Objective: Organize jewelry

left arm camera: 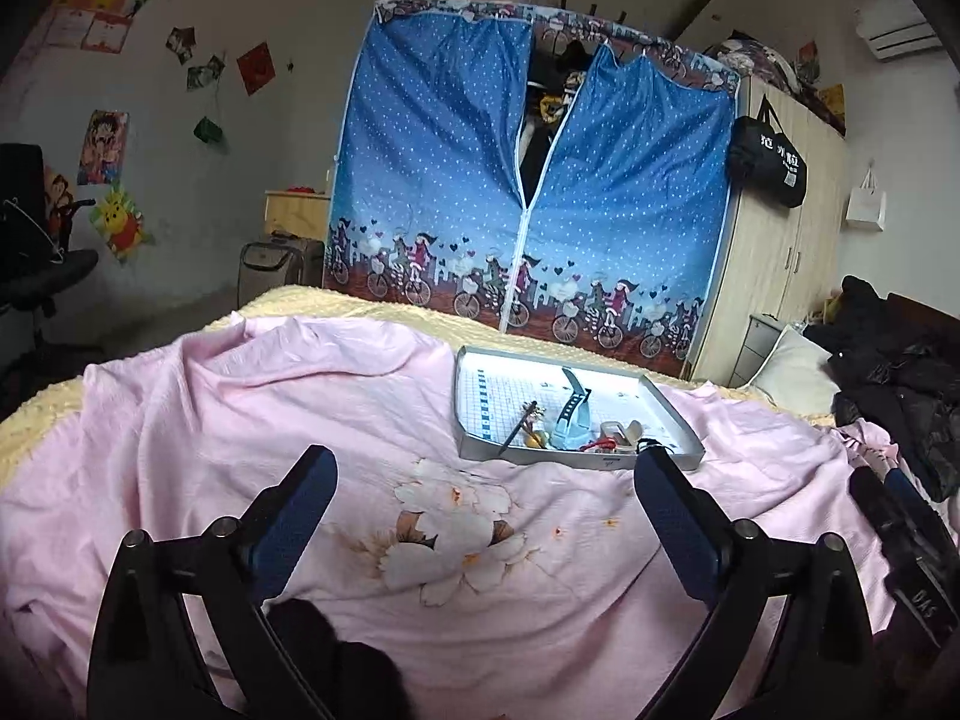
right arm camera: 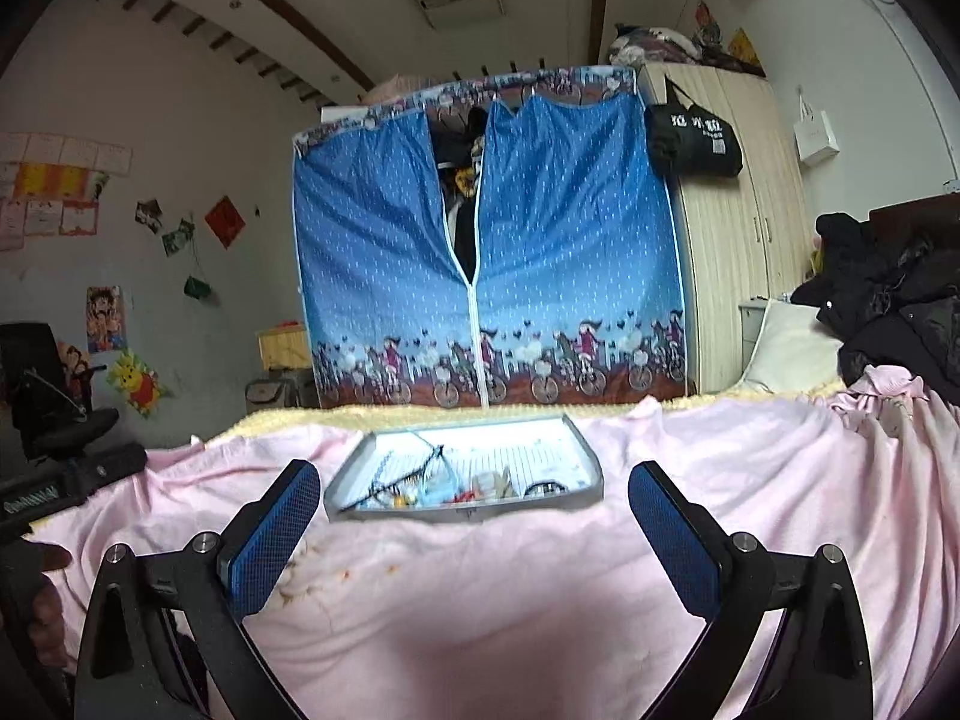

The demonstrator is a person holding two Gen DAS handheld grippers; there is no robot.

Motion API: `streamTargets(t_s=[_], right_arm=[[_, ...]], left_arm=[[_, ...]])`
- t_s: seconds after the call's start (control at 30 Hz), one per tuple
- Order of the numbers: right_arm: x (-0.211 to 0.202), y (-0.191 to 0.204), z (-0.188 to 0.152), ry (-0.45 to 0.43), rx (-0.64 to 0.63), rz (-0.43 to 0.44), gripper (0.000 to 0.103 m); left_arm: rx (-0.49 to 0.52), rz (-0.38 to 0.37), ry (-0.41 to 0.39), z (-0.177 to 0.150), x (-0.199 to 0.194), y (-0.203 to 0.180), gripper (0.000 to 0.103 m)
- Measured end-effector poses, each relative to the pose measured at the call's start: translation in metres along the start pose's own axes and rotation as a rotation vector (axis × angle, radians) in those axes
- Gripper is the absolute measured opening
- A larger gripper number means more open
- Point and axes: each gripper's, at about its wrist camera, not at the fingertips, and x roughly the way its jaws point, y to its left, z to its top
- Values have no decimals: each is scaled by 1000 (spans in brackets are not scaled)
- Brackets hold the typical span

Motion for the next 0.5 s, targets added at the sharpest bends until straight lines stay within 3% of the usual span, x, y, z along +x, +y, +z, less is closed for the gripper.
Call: streamTargets(t_s=[0.23,0.5], right_arm=[[-9,18,-11,52,-40,24,103],[-16,19,-11,56,-35,-8,103]], left_arm=[[51,25,-17,-9,-13,-4,99],[103,16,-14,-24,-22,-7,100]])
